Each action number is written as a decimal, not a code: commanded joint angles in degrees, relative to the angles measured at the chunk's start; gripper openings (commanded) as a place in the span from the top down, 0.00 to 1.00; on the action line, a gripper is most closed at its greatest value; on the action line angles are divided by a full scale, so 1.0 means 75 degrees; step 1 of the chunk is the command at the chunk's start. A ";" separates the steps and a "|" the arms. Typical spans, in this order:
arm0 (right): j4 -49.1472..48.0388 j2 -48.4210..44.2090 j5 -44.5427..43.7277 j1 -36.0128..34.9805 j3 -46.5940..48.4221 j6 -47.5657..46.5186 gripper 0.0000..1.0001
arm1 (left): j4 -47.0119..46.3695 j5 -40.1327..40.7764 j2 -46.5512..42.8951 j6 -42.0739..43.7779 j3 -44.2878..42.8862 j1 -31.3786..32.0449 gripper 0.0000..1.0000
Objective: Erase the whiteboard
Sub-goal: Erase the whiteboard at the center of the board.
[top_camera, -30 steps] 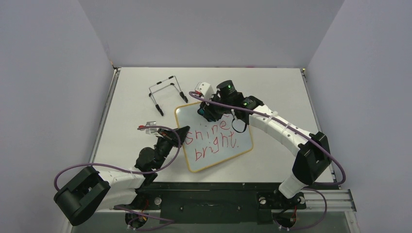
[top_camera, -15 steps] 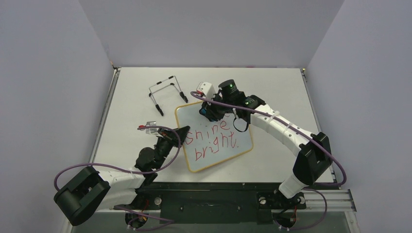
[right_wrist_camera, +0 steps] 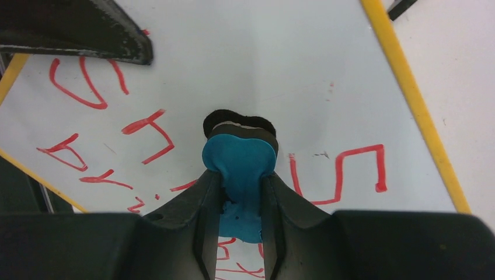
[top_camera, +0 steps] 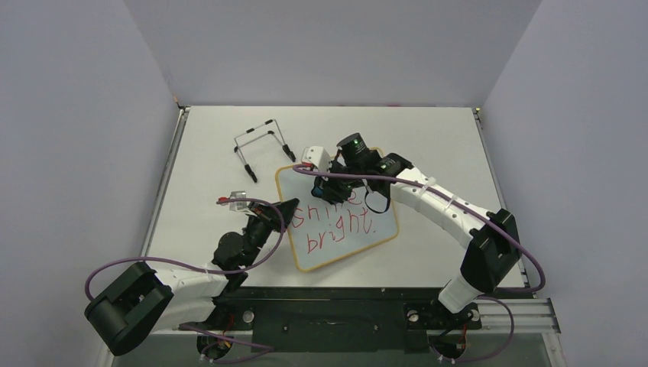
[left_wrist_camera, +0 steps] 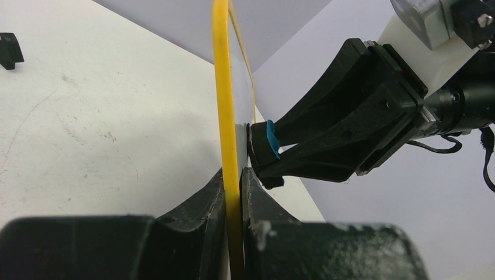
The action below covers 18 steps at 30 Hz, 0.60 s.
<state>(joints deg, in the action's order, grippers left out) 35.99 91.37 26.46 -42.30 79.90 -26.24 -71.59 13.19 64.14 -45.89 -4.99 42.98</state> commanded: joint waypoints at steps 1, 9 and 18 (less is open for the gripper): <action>-0.0767 -0.0288 -0.0634 0.0252 -0.0085 0.0453 1.00 | -0.0005 -0.0716 -0.0123 0.0736 -0.0158 0.0105 1.00; 0.0957 0.0030 -0.0329 -0.0562 0.0140 -0.1613 1.00 | -0.0014 -0.0682 -0.0128 0.0745 -0.0123 0.0111 1.00; 0.0346 -0.0247 -0.0705 -0.0039 -0.0001 -0.0975 1.00 | 0.0200 -0.0606 -0.0417 0.0797 -0.0046 0.0109 1.00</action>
<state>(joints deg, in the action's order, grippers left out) 41.91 91.37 23.00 -47.46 79.99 -36.53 -70.04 13.19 62.65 -45.82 -4.99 42.98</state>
